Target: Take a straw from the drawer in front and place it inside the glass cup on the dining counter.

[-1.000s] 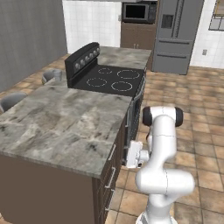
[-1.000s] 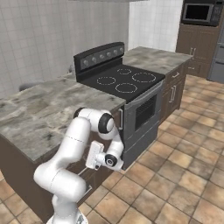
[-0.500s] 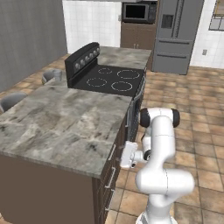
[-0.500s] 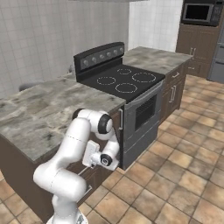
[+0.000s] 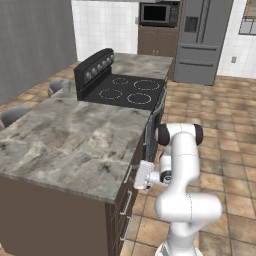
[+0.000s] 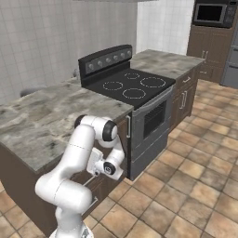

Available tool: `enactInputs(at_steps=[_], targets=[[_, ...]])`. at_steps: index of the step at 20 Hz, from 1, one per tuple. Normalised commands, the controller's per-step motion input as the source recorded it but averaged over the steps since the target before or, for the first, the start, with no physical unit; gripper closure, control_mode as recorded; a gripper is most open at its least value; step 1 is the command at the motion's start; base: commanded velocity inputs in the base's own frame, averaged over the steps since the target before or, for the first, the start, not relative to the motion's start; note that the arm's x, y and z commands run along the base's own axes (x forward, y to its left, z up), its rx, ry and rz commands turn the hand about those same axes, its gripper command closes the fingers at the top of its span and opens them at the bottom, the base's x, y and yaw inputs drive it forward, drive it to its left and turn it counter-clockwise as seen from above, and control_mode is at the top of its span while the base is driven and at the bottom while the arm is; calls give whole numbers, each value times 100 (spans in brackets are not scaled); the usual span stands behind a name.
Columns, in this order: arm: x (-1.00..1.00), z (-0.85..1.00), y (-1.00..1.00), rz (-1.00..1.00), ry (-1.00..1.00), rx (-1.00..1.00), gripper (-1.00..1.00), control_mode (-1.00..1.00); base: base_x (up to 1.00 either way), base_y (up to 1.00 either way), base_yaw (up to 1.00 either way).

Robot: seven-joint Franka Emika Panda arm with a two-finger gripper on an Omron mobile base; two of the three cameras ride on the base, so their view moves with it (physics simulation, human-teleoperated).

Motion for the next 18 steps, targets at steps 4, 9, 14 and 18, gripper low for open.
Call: enactInputs(at_steps=[4, 9, 14, 18], targets=[[16, -10, 11, -7, -5, -3, -100, -100, 0, 0, 0], [13, -23, 3, -6, 0, -2, -100, -100, 0, 0, 0], [14, -26, 2, -5, 0, -3, -100, -100, 0, 0, 0], [11, -4, 16, -4, -4, -3, -100, -100, 0, 0, 0]])
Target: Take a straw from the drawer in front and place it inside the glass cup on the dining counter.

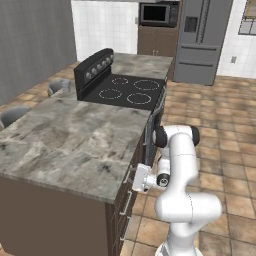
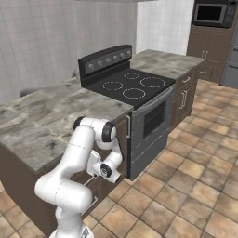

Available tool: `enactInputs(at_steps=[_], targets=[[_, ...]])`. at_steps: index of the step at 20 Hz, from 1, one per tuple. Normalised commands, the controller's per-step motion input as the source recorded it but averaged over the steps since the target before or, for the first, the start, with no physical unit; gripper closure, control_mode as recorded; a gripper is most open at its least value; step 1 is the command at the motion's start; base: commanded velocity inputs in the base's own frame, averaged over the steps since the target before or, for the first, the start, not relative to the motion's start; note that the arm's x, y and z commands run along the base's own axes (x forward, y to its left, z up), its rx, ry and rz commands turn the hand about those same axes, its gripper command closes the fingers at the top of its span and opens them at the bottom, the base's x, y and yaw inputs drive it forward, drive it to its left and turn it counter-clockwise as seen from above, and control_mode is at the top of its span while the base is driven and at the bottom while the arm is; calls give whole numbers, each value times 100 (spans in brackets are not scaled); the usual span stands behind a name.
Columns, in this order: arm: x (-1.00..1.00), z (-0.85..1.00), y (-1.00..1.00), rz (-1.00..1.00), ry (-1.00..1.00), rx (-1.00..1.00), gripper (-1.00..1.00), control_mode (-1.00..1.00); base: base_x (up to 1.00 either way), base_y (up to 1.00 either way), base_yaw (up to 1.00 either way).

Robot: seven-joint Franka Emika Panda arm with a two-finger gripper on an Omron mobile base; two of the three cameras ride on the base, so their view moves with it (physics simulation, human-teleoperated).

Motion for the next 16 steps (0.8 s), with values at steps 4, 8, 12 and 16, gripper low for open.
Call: enactInputs(at_steps=[4, 8, 12, 16], targets=[[0, 3, 24, -2, -11, -4, -100, -100, 0, 0, 0], [0, 24, 21, 0, -14, -5, -100, -100, 0, 0, 0], [-8, 42, 23, 0, -13, -6, -100, -100, 0, 0, 0], [-3, 46, 35, -2, -6, -8, -100, -100, 0, 0, 0]])
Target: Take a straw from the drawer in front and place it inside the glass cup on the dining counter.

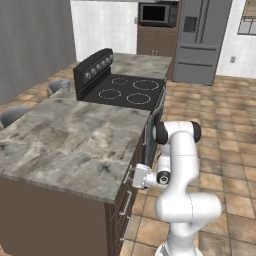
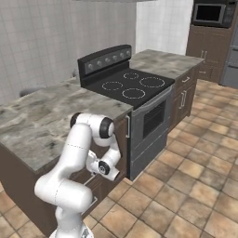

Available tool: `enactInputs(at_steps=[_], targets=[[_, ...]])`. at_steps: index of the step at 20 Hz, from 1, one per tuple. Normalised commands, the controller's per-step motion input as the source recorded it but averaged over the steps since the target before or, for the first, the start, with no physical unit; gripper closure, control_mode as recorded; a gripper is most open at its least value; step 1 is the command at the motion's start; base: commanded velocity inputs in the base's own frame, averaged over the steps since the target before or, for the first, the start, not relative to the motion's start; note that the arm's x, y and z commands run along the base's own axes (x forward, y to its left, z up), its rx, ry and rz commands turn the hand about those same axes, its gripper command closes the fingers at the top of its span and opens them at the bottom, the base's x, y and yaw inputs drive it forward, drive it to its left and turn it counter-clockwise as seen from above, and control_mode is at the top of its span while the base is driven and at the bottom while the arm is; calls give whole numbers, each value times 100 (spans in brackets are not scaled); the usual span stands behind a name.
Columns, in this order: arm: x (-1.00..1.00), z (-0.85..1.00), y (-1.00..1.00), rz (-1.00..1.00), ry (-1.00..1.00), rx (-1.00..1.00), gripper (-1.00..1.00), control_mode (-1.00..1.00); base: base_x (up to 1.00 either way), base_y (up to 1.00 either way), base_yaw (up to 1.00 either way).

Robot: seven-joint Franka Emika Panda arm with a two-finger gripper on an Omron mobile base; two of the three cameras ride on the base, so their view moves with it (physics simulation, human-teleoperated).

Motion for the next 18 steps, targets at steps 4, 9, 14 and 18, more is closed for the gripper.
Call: enactInputs(at_steps=[4, 9, 14, 18], targets=[[0, 40, 54, -7, 0, -11, -100, -100, 0, 0, 0], [0, 19, 71, -10, 1, -12, 100, -100, 0, 0, 0], [6, 2, 62, -8, 9, -7, 100, -100, 0, 0, 0], [13, 1, 8, -1, 16, 0, 100, -100, 0, 0, 0]])
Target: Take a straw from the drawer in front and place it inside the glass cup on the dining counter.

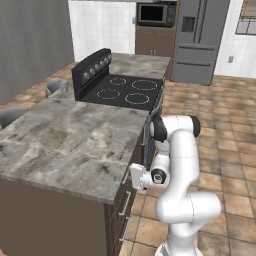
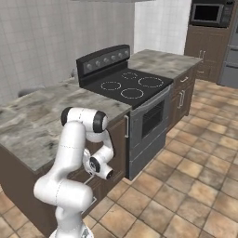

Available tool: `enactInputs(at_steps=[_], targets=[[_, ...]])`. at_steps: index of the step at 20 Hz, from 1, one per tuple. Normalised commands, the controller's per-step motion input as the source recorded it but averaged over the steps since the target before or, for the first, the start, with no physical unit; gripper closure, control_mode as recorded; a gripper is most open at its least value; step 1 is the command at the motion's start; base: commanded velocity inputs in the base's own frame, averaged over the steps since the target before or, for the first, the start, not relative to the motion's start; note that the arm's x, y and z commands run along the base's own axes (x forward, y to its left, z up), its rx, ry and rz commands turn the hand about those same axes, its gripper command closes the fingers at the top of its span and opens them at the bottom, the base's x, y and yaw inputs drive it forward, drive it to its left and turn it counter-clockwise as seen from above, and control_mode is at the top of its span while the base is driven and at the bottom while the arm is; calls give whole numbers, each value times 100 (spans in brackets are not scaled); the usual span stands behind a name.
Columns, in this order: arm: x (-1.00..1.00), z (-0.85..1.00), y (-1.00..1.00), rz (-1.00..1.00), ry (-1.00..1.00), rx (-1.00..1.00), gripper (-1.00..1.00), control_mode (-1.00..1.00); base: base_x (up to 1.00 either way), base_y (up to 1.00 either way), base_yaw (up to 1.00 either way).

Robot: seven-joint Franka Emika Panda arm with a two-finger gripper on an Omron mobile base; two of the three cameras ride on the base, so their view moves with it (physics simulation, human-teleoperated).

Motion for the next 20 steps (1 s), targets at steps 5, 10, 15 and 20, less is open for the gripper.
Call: enactInputs(at_steps=[5, 10, 15, 20], targets=[[8, 8, -12, 0, 20, 2, 100, -100, 0, 0, 0], [0, 13, -44, 0, 15, 2, 100, -100, 0, 0, 0], [0, 8, -73, 0, 5, 1, 100, -100, 0, 0, 0], [0, 0, -97, 0, 0, 0, 100, -100, 0, 0, 0]])
